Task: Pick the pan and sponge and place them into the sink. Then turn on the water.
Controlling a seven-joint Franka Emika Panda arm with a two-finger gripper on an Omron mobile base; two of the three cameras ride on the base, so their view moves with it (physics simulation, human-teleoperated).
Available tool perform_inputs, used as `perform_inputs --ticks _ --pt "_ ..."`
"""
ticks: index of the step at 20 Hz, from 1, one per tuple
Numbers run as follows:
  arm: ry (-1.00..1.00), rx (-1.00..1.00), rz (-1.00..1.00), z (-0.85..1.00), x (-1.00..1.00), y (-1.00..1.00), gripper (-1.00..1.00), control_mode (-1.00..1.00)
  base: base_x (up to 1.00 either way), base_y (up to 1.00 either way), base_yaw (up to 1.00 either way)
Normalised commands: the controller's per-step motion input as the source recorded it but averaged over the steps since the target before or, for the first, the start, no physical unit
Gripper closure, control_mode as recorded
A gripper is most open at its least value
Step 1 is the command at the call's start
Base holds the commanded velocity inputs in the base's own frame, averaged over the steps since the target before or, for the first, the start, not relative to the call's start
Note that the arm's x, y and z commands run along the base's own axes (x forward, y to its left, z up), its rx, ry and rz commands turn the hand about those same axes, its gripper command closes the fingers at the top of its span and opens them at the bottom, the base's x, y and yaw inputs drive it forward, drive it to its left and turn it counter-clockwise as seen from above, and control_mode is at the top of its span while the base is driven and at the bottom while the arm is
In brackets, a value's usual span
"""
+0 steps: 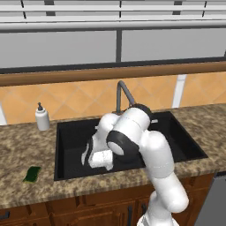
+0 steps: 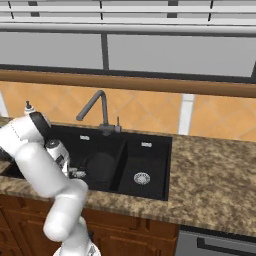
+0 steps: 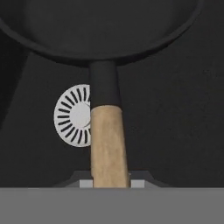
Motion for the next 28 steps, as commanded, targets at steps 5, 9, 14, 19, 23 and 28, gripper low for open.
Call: perform_inputs --ticks 5,9,14,19,23,28 --pt "0.0 0.0 -0.22 -0.15 0.0 0.38 1.0 -1.0 0.0 0.0 0.0" --pt "-0.03 0.0 -0.2 0.01 0.01 0.61 -1.0 -1.0 0.0 0.0 0.0" --pt "-0.11 -0.03 -0.19 0.53 0.03 0.81 -1.0 -1.0 0.0 0.0 0.0" --pt "0.18 -0.18 -0.18 1.0 0.24 0.85 -1.0 -1.0 0.0 0.0 0.0" --pt "0.27 -0.21 -0.06 1.0 0.06 0.63 -1.0 -1.0 0.0 0.0 0.0" --pt "0.13 -0.18 0.16 0.99 -0.14 0.26 -1.0 -1.0 0.0 0.0 0.0"
